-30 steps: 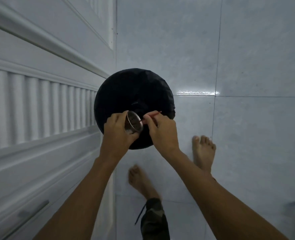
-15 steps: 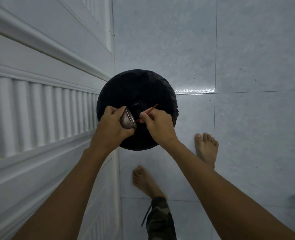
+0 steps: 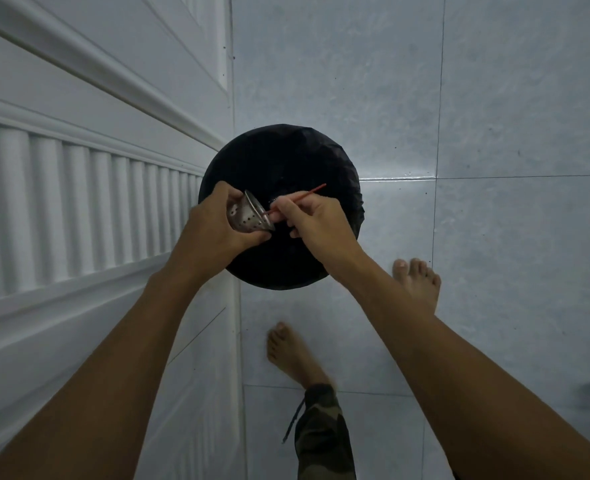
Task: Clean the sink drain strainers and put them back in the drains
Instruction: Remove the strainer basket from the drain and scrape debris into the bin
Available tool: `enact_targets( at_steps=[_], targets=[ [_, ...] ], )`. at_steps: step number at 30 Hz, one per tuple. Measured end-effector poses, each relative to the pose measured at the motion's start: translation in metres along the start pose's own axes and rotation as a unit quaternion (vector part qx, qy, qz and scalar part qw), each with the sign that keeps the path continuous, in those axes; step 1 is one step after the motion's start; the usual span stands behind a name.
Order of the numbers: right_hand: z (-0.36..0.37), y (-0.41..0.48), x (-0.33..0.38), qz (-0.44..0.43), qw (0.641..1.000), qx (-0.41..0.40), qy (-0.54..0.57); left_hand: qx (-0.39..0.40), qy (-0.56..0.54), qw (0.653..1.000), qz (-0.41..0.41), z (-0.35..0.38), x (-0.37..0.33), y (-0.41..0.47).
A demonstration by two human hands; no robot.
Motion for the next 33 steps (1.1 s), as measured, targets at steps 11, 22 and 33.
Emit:
enact_targets(
  at_steps=[11, 22, 33],
  targets=[
    [-0.002, 0.006, -0.010, 0.022, 0.999, 0.008, -0.037, 0.010, -0.012, 1.000, 0.003, -0.001, 0.000, -0.001],
    [0.003, -0.008, -0.032, 0.072, 0.993, -0.082, -0.050, 0.045, -0.023, 0.997, -0.060, 0.013, 0.009, -0.010],
    [0.011, -0.001, -0.035, 0.063, 0.987, -0.148, 0.010, 0.053, 0.021, 0.994, -0.094, 0.010, 0.001, 0.006]
  ],
)
Point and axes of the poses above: each hand's wrist, its own y-axis towards the middle knuckle, its own z-axis out of the palm, x = y × z, the point moved 1 cm from there along y, towards the middle knuckle, and after that the axes turned 4 degrees about -z, right-handed, at the moved point
